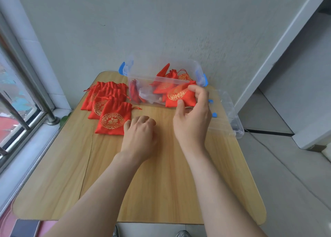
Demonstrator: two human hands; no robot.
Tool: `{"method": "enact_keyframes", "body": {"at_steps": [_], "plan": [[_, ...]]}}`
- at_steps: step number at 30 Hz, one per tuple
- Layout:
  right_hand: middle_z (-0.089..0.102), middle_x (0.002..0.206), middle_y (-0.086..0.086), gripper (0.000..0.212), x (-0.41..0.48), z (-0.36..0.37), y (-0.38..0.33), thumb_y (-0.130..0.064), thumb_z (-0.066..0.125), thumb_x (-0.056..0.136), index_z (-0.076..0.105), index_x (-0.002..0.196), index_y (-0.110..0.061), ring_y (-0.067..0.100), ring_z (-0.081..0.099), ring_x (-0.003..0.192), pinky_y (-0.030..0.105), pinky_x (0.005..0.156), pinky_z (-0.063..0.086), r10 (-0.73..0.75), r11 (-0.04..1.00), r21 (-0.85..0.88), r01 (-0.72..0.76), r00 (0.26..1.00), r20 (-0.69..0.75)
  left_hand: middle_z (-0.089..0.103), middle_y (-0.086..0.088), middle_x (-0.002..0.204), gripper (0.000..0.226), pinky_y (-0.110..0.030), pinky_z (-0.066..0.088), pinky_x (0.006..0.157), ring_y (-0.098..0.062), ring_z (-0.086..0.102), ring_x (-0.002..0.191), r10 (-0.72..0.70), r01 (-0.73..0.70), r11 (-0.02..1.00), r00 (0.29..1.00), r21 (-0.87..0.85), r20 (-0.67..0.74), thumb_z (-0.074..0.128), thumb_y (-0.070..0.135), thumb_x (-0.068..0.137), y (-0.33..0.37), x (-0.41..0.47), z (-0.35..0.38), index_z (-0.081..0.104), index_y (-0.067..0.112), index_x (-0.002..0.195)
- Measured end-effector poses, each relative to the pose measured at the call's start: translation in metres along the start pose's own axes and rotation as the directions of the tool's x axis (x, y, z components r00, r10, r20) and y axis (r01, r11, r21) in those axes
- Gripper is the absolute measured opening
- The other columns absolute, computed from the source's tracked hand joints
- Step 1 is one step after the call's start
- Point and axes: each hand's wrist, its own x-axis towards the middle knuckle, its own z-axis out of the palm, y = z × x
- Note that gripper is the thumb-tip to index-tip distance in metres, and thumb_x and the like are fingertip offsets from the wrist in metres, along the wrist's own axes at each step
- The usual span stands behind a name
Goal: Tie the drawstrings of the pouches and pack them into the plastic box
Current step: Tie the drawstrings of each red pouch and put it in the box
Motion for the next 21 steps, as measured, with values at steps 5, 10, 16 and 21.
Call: {"method": "enact_keyframes", "body": {"at_steps": [5, 10, 16, 21], "plan": [[0.067, 0.126, 0.005, 0.036, 0.023, 0.013, -0.007, 0.007, 0.061, 0.095, 0.064, 0.129, -0.006, 0.023, 0.063, 0.118, 0.028, 0.097, 0.052, -0.189, 0.982, -0.041, 0.187, 0.981, -0.048, 0.068, 0.0, 0.116, 0.025, -0.046, 0.041, 0.098, -0.033, 0.058, 0.112, -0.02, 0.019, 0.999, 0.999, 0.032, 0.03, 0.05, 0.026, 0.095, 0.01, 0.006, 0.006, 0.07, 0.019, 0.108], [0.072, 0.126, 0.007, 0.04, 0.059, 0.039, 0.003, 0.008, 0.062, 0.091, 0.069, 0.129, -0.003, 0.024, 0.065, 0.121, 0.026, 0.103, 0.044, -0.203, 0.974, -0.1, 0.201, 0.979, -0.008, 0.065, -0.002, 0.107, 0.027, -0.045, 0.042, 0.097, -0.033, 0.056, 0.111, -0.061, 0.059, 0.997, 0.998, 0.051, 0.024, 0.048, 0.027, 0.096, 0.017, 0.007, 0.007, 0.068, 0.017, 0.111], [0.063, 0.126, 0.012, 0.037, 0.096, 0.056, 0.013, 0.001, 0.057, 0.095, 0.069, 0.129, -0.008, 0.029, 0.063, 0.118, 0.029, 0.101, 0.042, -0.05, 0.975, -0.212, 0.061, 0.997, 0.057, 0.061, -0.001, 0.105, 0.023, -0.045, 0.041, 0.092, -0.033, 0.053, 0.11, -0.07, 0.07, 0.997, 0.998, 0.037, 0.0, 0.05, 0.029, 0.098, 0.013, 0.012, 0.011, 0.066, 0.018, 0.109], [0.046, 0.15, 0.01, 0.04, 0.094, 0.057, 0.019, -0.035, 0.039, 0.109, 0.075, 0.113, -0.019, 0.038, 0.033, 0.141, 0.051, 0.115, 0.024, 0.326, 0.716, -0.69, -0.103, 0.924, 0.201, 0.056, -0.008, 0.134, 0.026, -0.048, 0.034, 0.104, -0.038, 0.037, 0.131, -0.091, 0.094, 0.994, 0.994, 0.054, -0.059, 0.058, 0.027, 0.094, 0.012, 0.014, 0.012, 0.07, 0.018, 0.115]]}}
